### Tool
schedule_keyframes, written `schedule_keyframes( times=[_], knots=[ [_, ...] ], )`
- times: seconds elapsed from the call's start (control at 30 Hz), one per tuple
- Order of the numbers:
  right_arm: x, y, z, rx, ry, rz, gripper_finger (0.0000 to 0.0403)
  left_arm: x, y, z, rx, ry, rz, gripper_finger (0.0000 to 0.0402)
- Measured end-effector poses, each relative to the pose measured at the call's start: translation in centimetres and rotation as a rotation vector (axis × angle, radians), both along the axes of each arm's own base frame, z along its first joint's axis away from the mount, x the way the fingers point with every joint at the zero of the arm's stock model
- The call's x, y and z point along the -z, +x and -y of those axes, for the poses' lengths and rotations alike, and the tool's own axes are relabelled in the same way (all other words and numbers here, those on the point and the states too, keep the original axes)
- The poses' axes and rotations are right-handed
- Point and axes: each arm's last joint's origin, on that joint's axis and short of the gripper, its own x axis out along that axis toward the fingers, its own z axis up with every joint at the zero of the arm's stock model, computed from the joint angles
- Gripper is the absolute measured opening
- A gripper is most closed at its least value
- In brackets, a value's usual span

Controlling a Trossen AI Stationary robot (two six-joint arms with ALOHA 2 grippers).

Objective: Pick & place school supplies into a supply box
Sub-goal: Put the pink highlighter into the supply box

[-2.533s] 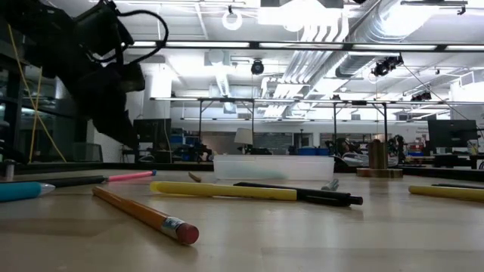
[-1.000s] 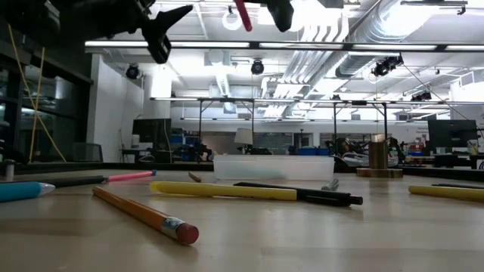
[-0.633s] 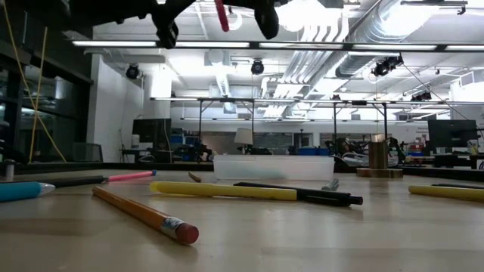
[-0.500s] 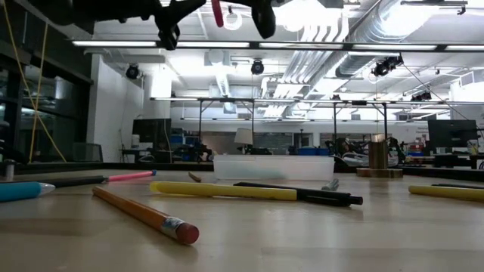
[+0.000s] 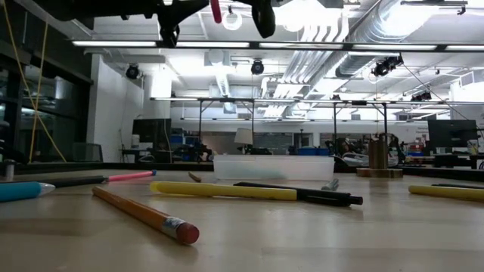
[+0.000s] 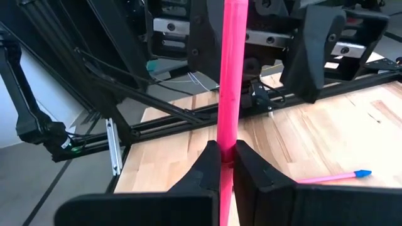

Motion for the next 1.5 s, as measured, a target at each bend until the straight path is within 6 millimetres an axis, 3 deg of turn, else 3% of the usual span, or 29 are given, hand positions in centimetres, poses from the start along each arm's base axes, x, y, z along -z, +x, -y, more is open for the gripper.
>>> schedule_keyframes(
  times=[0.67, 1.33, 1.5],
  knots=[
    [-0.2, 0.1, 1.0, 0.053, -0.005, 0.022, 0.0000, -0.3, 0.0, -0.1, -0.036, -0.001, 0.029, 0.0223],
    [1.0, 1.3, 2.1, 0.044, 0.027, 0.039, 0.0000, 0.5, 0.6, -0.3, -0.062, -0.006, -0.007, 0.0223],
    [1.0, 1.3, 2.1, 0.044, 0.027, 0.037, 0.0000, 0.5, 0.7, -0.3, -0.064, -0.003, -0.011, 0.0203]
  ],
)
